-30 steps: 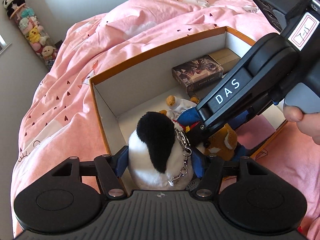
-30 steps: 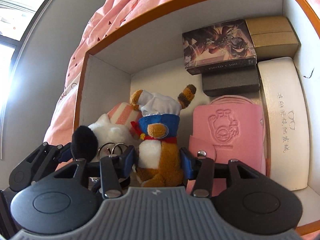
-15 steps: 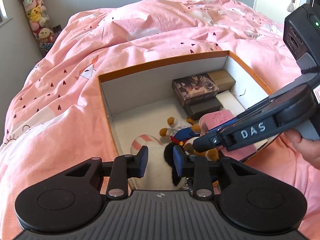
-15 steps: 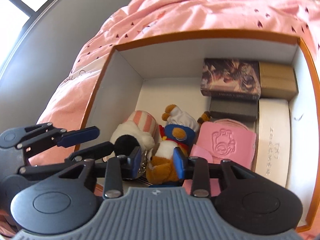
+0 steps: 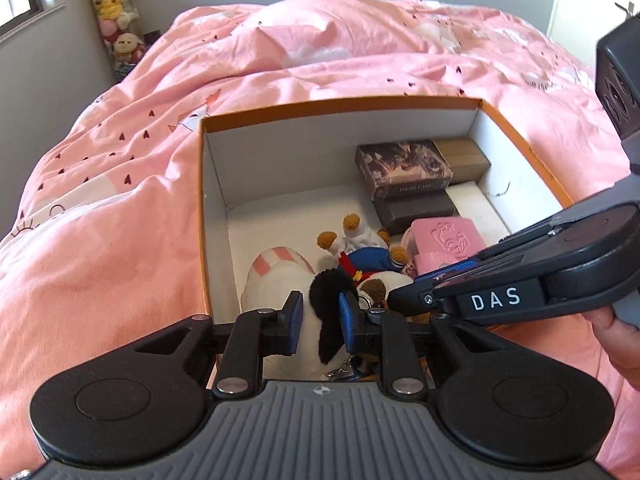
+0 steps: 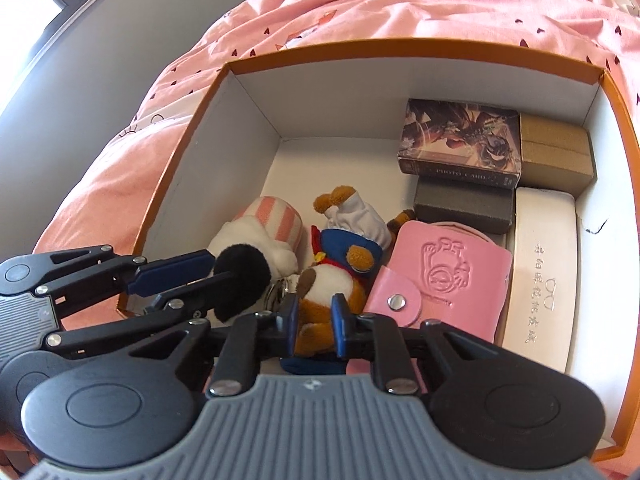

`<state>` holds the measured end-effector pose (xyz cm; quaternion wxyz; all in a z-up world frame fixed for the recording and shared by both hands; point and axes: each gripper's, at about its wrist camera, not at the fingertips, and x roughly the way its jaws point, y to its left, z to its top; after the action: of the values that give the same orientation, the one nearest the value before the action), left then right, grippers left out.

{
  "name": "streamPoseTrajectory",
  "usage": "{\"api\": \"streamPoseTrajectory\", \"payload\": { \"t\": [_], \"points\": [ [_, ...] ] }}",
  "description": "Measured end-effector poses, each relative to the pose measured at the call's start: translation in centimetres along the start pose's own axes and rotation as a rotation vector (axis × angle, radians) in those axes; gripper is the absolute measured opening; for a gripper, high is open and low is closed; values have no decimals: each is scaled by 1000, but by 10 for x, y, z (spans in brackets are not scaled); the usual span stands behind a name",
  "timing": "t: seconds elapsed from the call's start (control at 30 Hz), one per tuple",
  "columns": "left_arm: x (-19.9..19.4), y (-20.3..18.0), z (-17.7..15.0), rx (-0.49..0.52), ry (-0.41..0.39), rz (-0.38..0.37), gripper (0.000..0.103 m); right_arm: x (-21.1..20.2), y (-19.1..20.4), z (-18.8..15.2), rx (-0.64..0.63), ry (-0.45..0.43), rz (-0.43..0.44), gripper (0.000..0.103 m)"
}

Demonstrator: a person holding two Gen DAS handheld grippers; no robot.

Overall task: Organize objects
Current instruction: 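Open both tools to release the plush toys into the shoebox, then withdraw both tools from the shoebox toward the tape measure and crocheted fruit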

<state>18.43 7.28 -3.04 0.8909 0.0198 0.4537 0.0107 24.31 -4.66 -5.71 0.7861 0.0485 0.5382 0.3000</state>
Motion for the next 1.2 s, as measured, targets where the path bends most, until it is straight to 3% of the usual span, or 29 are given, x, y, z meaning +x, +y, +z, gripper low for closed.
{"api": "streamPoseTrajectory", "payload": {
  "t": [0.13,0.3,0.37,0.43,0.53,0.63,0.83,1.07,1.2],
  "points": [
    [-25,-5,-5,-32,-59,33,26,-21,4,-5,-13,-58,27,25],
    [-61,-27,-13,-4,-98,92,26,-61,21,-24,-121,-192,-28,42],
    [-74,-35,-18,11,-111,76,26,-76,24,-34,-144,-241,-53,54],
    [-84,-40,-24,8,-112,58,26,-88,26,-46,-158,-281,-83,57],
    [-92,-47,-36,12,-100,11,26,-102,30,-65,-175,-326,-126,71],
    [-95,-51,-51,17,-76,-52,30,-113,32,-90,-203,-363,-141,74],
    [-86,-48,-80,35,-13,-96,43,-105,28,-132,-153,-308,-186,77],
    [-71,-48,-111,44,85,-78,44,-87,14,-163,-79,-194,-219,77],
    [-64,-41,-125,28,164,-128,48,-78,14,-173,-56,-135,-181,77]
  ]
}}
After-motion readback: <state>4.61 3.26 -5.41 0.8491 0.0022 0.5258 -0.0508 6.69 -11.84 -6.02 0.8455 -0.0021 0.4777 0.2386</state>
